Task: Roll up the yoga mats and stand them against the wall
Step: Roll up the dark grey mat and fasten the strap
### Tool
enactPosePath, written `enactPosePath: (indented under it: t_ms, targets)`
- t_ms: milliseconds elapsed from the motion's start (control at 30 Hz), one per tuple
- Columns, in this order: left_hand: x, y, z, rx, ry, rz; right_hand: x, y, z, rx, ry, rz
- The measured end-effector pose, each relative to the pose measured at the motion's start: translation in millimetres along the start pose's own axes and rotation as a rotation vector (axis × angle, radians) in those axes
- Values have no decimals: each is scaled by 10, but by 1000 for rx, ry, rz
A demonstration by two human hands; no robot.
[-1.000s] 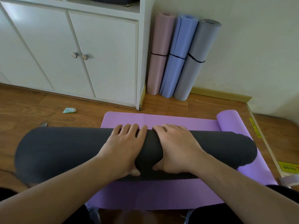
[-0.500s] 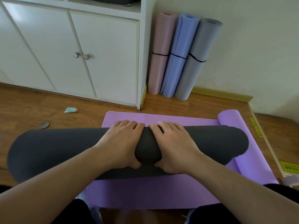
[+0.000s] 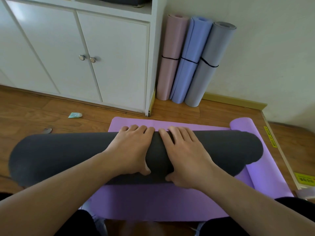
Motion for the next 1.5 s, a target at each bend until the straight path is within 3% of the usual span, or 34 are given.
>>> enactPosePath:
  t_ms: [233, 433, 567, 767, 867, 1033, 1233, 1500]
  targets:
    - [0, 30, 56, -7, 10, 49, 41, 59, -72, -5, 8, 7]
    - [114, 185, 91, 13, 48, -133, 64, 150, -49, 34, -40, -97]
    - [114, 136, 40, 38, 32, -70, 63, 120, -11, 22, -64, -139]
    - [40, -15, -16, -10, -76, 86, 35, -11, -51, -2, -95, 13]
    - [81, -14, 4, -12, -96, 113, 31, -1, -64, -16, -44, 4]
    - [65, 59, 72, 21, -30, 16, 29, 53, -60, -24, 13, -18]
    - [123, 148, 24, 20, 13, -36, 85, 130, -72, 4, -41, -103]
    - [67, -71, -55, -33, -149, 97, 62, -5, -59, -28, -63, 5]
Point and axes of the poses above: each hand's wrist, its own z-axis away from the middle knuckle, its own x-axis out of the palm, y = z × x, the point moved 10 cm from there along -z, towards the middle knuckle, and after that the axes turned 7 degrees about -x, right-handed, at the moved point
